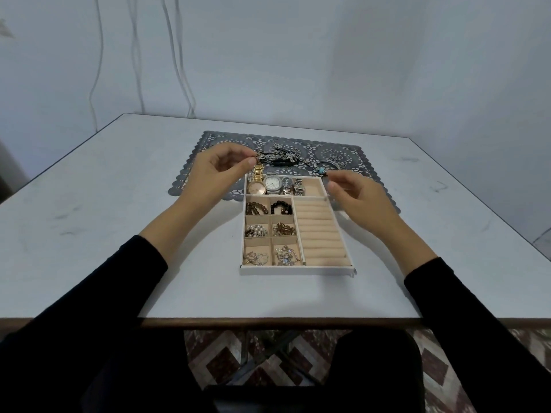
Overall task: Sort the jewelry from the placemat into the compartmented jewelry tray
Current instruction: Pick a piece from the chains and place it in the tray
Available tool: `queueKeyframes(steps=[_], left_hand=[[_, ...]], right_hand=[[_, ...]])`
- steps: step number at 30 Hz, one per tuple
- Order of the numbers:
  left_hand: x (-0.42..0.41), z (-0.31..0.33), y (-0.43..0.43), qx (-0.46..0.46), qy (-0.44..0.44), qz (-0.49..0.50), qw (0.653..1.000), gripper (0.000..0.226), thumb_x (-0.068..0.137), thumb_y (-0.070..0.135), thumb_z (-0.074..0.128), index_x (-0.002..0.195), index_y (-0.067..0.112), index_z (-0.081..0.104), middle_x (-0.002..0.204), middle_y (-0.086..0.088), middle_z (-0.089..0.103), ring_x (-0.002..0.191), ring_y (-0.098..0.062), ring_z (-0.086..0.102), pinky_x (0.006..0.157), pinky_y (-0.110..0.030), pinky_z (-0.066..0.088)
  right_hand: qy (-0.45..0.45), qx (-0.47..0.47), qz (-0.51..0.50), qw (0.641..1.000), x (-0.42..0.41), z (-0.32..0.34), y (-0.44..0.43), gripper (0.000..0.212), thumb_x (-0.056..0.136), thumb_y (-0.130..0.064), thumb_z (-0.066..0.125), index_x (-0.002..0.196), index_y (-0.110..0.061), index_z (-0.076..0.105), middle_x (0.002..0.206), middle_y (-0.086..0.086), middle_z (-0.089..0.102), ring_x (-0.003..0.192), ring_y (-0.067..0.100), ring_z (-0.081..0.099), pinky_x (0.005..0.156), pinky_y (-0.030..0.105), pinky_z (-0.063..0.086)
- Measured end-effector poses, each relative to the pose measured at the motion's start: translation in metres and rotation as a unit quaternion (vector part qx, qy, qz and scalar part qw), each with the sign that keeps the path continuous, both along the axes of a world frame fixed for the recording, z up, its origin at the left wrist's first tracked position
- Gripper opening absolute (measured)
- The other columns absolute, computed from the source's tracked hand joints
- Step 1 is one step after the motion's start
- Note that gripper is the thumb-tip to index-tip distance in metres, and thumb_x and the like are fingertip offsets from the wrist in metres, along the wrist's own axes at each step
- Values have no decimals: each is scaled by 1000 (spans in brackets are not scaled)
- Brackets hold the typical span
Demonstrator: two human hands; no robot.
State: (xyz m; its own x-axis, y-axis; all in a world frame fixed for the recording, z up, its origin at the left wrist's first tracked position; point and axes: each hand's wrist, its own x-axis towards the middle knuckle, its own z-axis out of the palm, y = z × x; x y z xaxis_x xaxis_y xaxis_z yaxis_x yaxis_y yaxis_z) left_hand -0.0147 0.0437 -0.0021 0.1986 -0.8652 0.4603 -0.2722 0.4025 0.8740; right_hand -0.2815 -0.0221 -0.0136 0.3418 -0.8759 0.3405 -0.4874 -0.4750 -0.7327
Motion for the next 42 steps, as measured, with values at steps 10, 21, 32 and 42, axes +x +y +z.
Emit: queueKeyframes(steps=[10,21,32,42], left_hand=[[-7,-2,6,13,-15,-12,1000,11,88,12,70,97,18,71,99,-12,72,91,-19,65,84,-30,55],[-17,-1,34,59,-42,-118,990,12,85,5,69,97,6,70,90,-8,73,85,-19,69,79,-22,55],[-10,13,63,139,-130,-215,958,24,81,13,72,103,3,70,103,-17,73,103,-36,67,93,-36,53],[-10,25,65,214,-244,-256,911,14,86,7,71,99,10,73,92,-8,75,85,-23,71,77,-20,53]], right_hand=[[188,-51,-52,980,-24,-30,-13,34,97,-25,51,127,-10,57,122,7,63,111,22,56,87,21,36],[206,-68,-39,975,-23,-30,-12,29,97,-23,51,118,-6,61,115,9,65,107,24,56,90,31,41],[215,-77,-35,973,-24,-30,-13,27,97,-24,49,117,-8,60,112,8,64,102,23,56,81,28,39],[216,-73,-32,973,-24,-31,-15,28,98,-25,48,117,-8,60,113,9,65,102,24,57,83,30,41]])
